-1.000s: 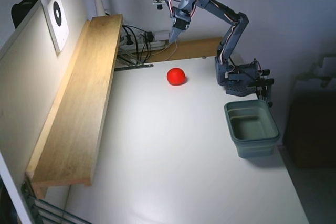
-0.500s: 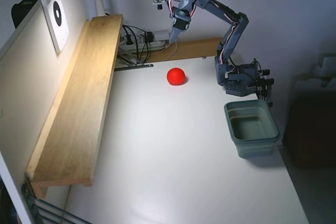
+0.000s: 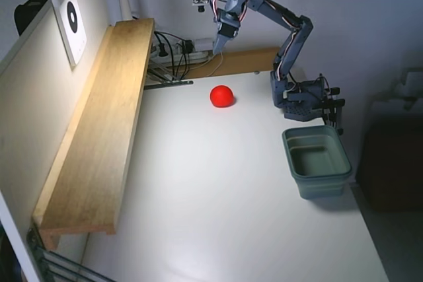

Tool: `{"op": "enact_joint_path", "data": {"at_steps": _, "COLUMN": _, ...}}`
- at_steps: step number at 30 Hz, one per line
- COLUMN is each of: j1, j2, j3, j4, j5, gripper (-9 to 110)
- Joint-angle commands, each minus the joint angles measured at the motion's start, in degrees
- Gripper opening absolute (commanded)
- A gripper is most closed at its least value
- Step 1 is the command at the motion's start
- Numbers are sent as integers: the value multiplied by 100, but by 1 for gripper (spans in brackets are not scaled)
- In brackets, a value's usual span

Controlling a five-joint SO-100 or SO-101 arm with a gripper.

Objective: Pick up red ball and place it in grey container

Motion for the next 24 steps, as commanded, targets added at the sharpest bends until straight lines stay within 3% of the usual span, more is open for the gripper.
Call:
{"op": "enact_joint_path", "data": {"at_steps": 1, "j1": 56, "j2": 164, "j3": 61, "j4": 33, "j5": 18, "gripper": -3}}
{"op": "enact_joint_path", "data": {"at_steps": 3, "j1": 56, "j2": 164, "j3": 61, "j4": 33, "j5": 18, "gripper": -3}}
{"op": "enact_joint_path", "data": {"at_steps": 4, "j1": 56, "j2": 164, "j3": 61, "j4": 33, "j5": 18, "gripper": 38}}
{"op": "enact_joint_path", "data": {"at_steps": 24, "j1": 320, "j2": 164, "j3": 61, "j4": 33, "j5": 18, "gripper": 38}}
